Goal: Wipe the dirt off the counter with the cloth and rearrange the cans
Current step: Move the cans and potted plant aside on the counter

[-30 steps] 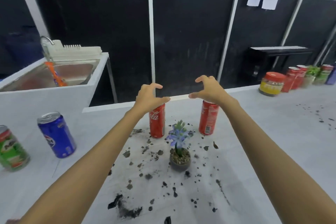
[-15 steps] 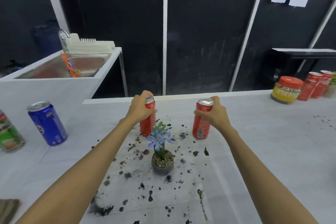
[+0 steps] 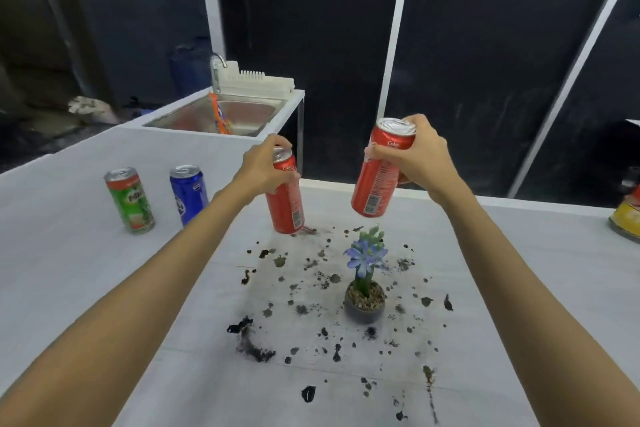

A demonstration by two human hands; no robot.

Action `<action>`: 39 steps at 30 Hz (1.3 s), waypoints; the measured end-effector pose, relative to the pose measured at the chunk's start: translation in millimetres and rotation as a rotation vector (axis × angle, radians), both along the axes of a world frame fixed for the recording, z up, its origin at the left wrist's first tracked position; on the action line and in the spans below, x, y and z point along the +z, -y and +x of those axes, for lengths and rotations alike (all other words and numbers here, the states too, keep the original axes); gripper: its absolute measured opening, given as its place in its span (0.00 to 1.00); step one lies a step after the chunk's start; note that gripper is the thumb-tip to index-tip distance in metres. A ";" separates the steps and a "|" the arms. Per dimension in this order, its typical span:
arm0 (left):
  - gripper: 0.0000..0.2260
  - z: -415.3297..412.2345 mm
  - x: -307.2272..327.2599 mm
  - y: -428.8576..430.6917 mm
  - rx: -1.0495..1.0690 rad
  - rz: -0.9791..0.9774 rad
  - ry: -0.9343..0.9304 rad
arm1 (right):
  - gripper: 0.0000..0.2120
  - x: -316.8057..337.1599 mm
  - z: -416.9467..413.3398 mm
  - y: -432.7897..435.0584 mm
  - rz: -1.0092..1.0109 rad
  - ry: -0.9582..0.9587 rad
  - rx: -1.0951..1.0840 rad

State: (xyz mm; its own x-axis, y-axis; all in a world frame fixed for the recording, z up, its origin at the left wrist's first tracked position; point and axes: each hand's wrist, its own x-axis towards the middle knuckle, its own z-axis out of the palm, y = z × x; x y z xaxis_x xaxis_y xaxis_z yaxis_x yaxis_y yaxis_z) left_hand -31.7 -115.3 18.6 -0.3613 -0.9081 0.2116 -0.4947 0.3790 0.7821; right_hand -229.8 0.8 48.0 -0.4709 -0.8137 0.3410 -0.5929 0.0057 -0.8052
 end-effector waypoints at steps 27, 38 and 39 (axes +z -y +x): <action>0.27 256.1 -75.7 73.8 0.194 0.015 0.213 | 0.37 -119.0 284.7 134.4 0.233 0.120 0.203; 0.29 177.8 -83.6 -13.1 0.023 -0.331 0.307 | 0.22 -129.0 211.4 -2.0 0.293 0.230 0.091; 0.30 169.9 -89.8 -22.5 0.056 -0.355 0.294 | 0.19 -132.7 199.2 -18.9 0.283 0.243 0.058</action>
